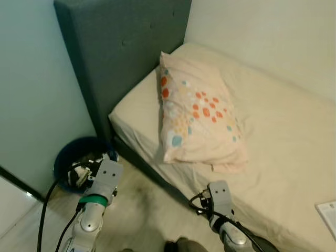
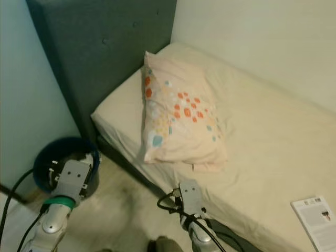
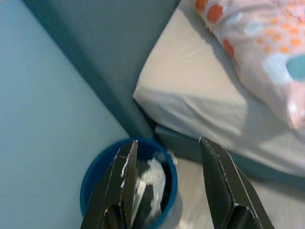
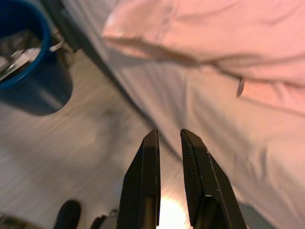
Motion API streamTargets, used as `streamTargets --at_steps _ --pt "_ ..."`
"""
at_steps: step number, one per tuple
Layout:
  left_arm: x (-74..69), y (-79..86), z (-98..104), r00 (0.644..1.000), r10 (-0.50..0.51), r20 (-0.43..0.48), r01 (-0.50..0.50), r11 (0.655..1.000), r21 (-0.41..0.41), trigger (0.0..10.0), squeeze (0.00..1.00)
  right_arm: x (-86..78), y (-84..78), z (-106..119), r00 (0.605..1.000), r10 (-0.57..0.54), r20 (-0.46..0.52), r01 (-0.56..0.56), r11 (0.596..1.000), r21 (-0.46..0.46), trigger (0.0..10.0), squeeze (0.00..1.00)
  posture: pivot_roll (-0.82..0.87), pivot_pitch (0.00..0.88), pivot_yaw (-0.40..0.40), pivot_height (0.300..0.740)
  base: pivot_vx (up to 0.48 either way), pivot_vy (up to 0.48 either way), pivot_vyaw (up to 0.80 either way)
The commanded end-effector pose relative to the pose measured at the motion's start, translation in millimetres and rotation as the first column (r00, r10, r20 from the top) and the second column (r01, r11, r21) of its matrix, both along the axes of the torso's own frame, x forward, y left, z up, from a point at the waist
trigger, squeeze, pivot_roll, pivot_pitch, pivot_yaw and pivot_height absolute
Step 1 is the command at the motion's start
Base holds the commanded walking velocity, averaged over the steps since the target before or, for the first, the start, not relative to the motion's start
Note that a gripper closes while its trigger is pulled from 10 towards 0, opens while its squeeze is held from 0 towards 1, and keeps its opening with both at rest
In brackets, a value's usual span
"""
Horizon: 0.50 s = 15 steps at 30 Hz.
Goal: Clean up the room
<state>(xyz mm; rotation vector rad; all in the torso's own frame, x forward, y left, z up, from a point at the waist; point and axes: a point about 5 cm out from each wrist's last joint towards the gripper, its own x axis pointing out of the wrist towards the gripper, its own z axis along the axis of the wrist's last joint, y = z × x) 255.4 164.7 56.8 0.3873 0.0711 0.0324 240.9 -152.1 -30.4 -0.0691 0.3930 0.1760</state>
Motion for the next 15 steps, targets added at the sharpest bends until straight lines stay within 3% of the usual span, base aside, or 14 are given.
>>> streamTargets --at_steps 1,15 --pt "-3.9 -5.2 -7.0 0.999 -0.014 -0.031 0.014 1.000 -0.006 10.0 0.00 -5.5 -6.0 -4.6 1.000 -0.016 -0.025 0.016 1.000 -0.011 10.0 0.00 -0.04 0.083 -0.029 0.740 0.442 0.000 0.00" --pt "-4.5 -7.6 -7.5 0.999 -0.020 -0.034 0.020 1.000 -0.009 10.0 0.00 -6.5 -7.4 -5.3 0.999 -0.021 -0.028 0.020 1.000 -0.014 10.0 0.00 -0.04 0.088 -0.031 0.740 0.423 0.000 0.00"
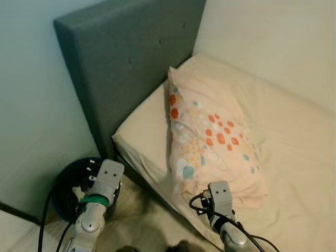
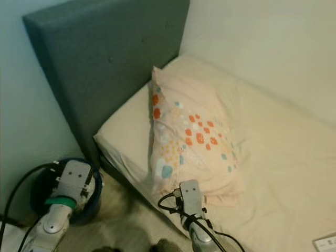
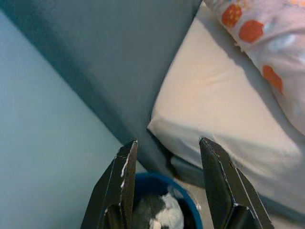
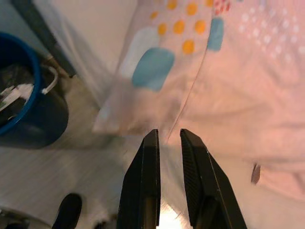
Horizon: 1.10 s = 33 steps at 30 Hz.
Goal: Clean up the room
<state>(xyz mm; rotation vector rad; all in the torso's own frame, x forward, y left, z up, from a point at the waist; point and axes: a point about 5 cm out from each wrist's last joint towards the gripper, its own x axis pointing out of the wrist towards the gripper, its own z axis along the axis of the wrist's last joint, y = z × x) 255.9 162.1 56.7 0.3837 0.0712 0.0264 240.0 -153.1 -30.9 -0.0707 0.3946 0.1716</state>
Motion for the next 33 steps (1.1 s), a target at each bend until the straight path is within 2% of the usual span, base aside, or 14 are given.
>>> streamTargets --at_steps 1,13,26,33 --pt "-5.0 -5.3 -7.5 0.999 -0.014 -0.034 0.014 1.000 -0.006 10.0 0.00 -5.5 -6.4 -4.7 1.000 -0.016 -0.027 0.016 1.000 -0.011 10.0 0.00 -0.04 0.088 -0.031 0.740 0.307 0.000 0.00" --pt "-7.4 -4.2 -10.2 0.999 -0.004 -0.048 0.004 1.000 -0.013 10.0 0.00 -6.1 -6.8 -4.8 1.000 -0.008 -0.026 0.008 1.000 -0.017 10.0 0.00 -0.04 0.092 -0.036 0.740 0.047 0.000 0.00" --pt "-7.6 -5.4 -12.1 0.998 -0.006 -0.055 0.005 1.000 -0.014 10.0 0.00 -5.0 -7.9 -4.1 1.000 -0.006 -0.025 0.005 1.000 -0.022 10.0 0.00 -0.05 0.085 -0.038 0.685 0.000 0.000 0.00" --pt "-7.2 -5.2 -12.0 0.998 -0.007 -0.054 0.006 1.000 -0.011 10.0 0.00 -5.3 -8.0 -4.4 1.000 -0.007 -0.027 0.006 1.000 -0.025 10.0 0.00 -0.05 0.085 -0.036 0.680 0.000 0.000 0.00"
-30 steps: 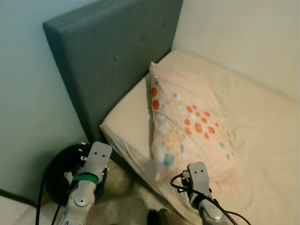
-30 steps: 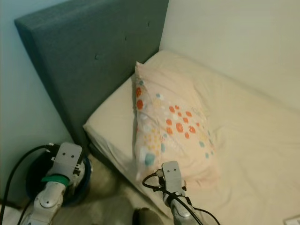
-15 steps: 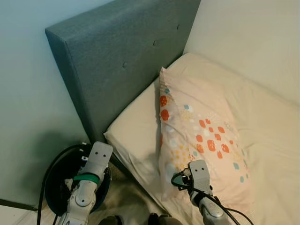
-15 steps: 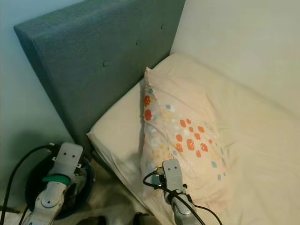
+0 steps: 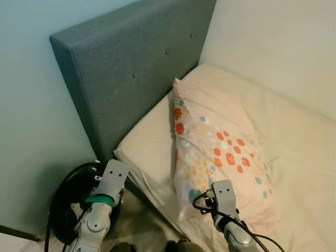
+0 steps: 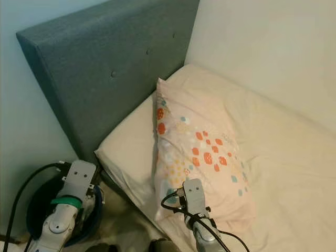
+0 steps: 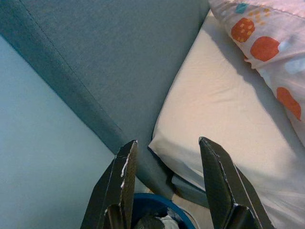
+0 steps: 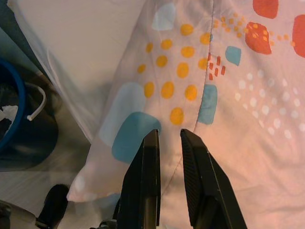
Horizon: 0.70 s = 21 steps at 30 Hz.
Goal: Clean up the room
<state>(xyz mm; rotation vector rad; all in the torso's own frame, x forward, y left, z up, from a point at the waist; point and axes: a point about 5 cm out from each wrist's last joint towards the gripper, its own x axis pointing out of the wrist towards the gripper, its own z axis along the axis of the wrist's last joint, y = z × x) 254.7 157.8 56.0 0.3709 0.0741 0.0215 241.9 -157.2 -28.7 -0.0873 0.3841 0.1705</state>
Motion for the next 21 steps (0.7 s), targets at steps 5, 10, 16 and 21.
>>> streamTargets --at_steps 5,10,16,21 --pt "-5.7 -0.6 -11.3 0.999 -0.004 -0.051 0.004 1.000 0.004 10.0 0.00 -6.8 -3.5 -6.3 0.999 -0.009 -0.037 0.008 1.000 -0.007 10.0 0.00 -0.05 0.084 -0.035 0.675 0.000 0.000 0.00" --pt "-6.0 -0.8 -11.1 0.999 -0.004 -0.051 0.005 1.000 0.004 10.0 0.00 -7.3 -4.1 -6.7 0.999 -0.012 -0.039 0.011 1.000 -0.010 10.0 0.00 -0.05 0.088 -0.035 0.655 0.000 0.000 0.00" --pt "-6.5 -0.8 -11.9 0.998 -0.003 -0.055 0.003 1.000 0.004 10.0 0.00 -8.1 -4.2 -6.7 0.999 -0.014 -0.035 0.014 1.000 -0.004 10.0 0.00 -0.05 0.092 -0.035 0.635 0.000 0.000 0.00" --pt "-6.8 -0.8 -12.1 0.998 -0.003 -0.056 0.003 1.000 0.005 10.0 0.00 -8.6 -4.6 -7.1 0.999 -0.019 -0.037 0.019 1.000 -0.009 10.0 0.00 -0.05 0.096 -0.034 0.635 0.000 0.000 0.00"
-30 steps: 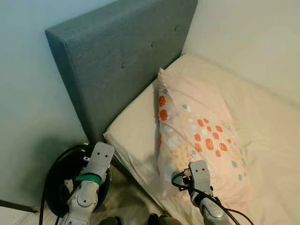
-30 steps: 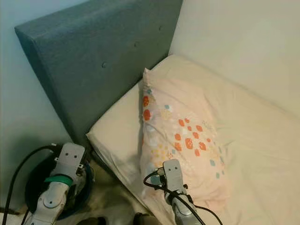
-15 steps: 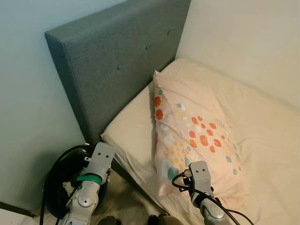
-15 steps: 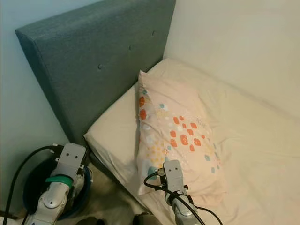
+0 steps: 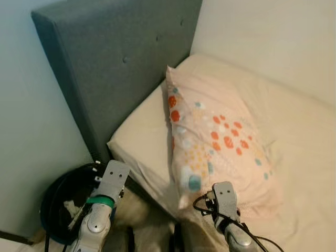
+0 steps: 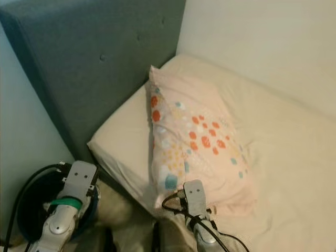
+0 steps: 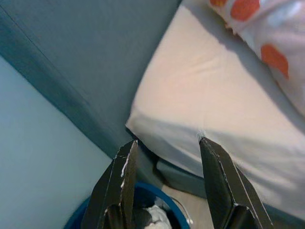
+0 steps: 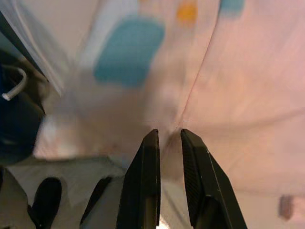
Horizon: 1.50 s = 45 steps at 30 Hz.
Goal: Clean up the room
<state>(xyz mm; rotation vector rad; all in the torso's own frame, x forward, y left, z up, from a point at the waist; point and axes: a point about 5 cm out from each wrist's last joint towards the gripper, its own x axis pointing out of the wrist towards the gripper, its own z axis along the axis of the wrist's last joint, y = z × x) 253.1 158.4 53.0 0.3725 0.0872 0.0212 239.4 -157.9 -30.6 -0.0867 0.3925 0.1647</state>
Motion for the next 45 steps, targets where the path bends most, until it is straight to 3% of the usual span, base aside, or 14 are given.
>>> streamTargets --at_steps 1,13,22,25,26,28,33,34,35,36,37,38,41,45 --pt "-5.3 -1.4 -9 0.999 -0.005 -0.044 0.006 1.000 0.003 10.0 0.00 -6.0 -3.8 -5 0.999 -0.014 -0.029 0.014 1.000 -0.007 10.0 0.00 -0.05 0.096 -0.034 0.635 0.000 0.000 0.00" --pt "0.9 -4.4 -4 0.999 -0.010 -0.039 0.010 1.000 -0.020 10.0 0.00 -6.1 -2.1 -4 1.000 -0.021 -0.017 0.021 1.000 -0.001 10.0 0.00 -0.06 0.105 -0.023 0.635 0.000 0.000 0.00" --pt "40.0 -41.7 49 0.986 -0.139 0.088 0.157 0.954 -0.255 10.0 0.00 28.2 -15.4 42 0.959 -0.085 0.269 0.102 0.993 -0.052 10.0 0.00 -0.06 0.149 -0.013 0.635 0.000 0.000 0.00" --pt "60.6 -71.6 77 0.948 -0.298 0.112 0.318 0.880 -0.352 10.0 0.00 48.2 -40.1 83 0.875 -0.162 0.457 0.249 0.959 -0.138 10.0 0.00 -0.09 0.172 0.000 0.635 0.000 0.000 0.00" --pt "60.6 -71.6 77 0.948 -0.298 0.112 0.318 0.880 -0.352 10.0 0.00 48.2 -40.1 83 0.875 -0.162 0.457 0.249 0.959 -0.138 10.0 0.00 -0.09 0.172 0.000 0.635 0.000 0.000 0.00" --pt "71.7 -86.8 84 0.922 -0.381 0.075 0.380 0.848 -0.369 10.0 0.00 50.9 -66.6 95 0.821 -0.291 0.490 0.403 0.905 -0.138 10.0 0.00 -0.10 0.190 0.009 0.635 0.000 0.000 0.00" --pt "82.7 -97.5 84 0.910 -0.412 0.031 0.396 0.848 -0.352 10.0 0.00 46.6 -92.7 93 0.791 -0.403 0.461 0.507 0.853 -0.125 10.0 0.00 -0.12 0.216 0.030 0.635 0.000 0.000 0.00" --pt "88.2 -102.3 84 0.910 -0.414 0.017 0.395 0.853 -0.341 10.0 0.20 44.2 -102.8 93 0.784 -0.428 0.450 0.529 0.840 -0.121 10.0 0.00 -0.13 0.226 0.040 0.635 0.000 0.000 0.00" --pt "92.1 -106.8 83 0.908 -0.419 -0.002 0.395 0.857 -0.332 10.0 1.00 42.0 -113.7 93 0.778 -0.447 0.441 0.549 0.825 -0.132 10.0 0.15 -0.14 0.234 0.044 0.635 0.000 0.000 0.00" --pt "92.1 -106.8 83 0.908 -0.419 -0.002 0.395 0.857 -0.332 10.0 1.00 42.0 -113.7 93 0.778 -0.447 0.441 0.549 0.825 -0.132 10.0 0.15 -0.14 0.234 0.044 0.635 0.000 0.000 0.00" --pt "94.0 -109.9 82 0.907 -0.422 -0.013 0.395 0.858 -0.329 10.0 1.00 40.0 -122.3 94 0.771 -0.465 0.436 0.566 0.814 -0.133 10.0 0.68 -0.14 0.239 0.049 0.635 0.000 0.000 0.00" --pt "92.9 -113.3 81 0.896 -0.442 -0.025 0.410 0.850 -0.330 10.0 1.00 37.6 -131.3 94 0.760 -0.494 0.422 0.587 0.801 -0.120 10.0 1.00 -0.14 0.242 0.054 0.635 0.000 0.000 0.00" --pt "87.3 -113.8 76 0.886 -0.461 -0.047 0.417 0.839 -0.349 10.0 1.00 37.3 -139.7 93 0.752 -0.538 0.381 0.592 0.805 -0.031 10.0 1.00 -0.13 0.246 0.059 0.635 0.000 0.000 0.00" --pt "83.9 -107.7 72 0.892 -0.448 -0.058 0.401 0.844 -0.357 10.0 1.00 44.7 -133.9 96 0.759 -0.544 0.359 0.564 0.824 0.056 10.0 1.00 -0.12 0.243 0.054 0.635 0.000 0.000 0.00"
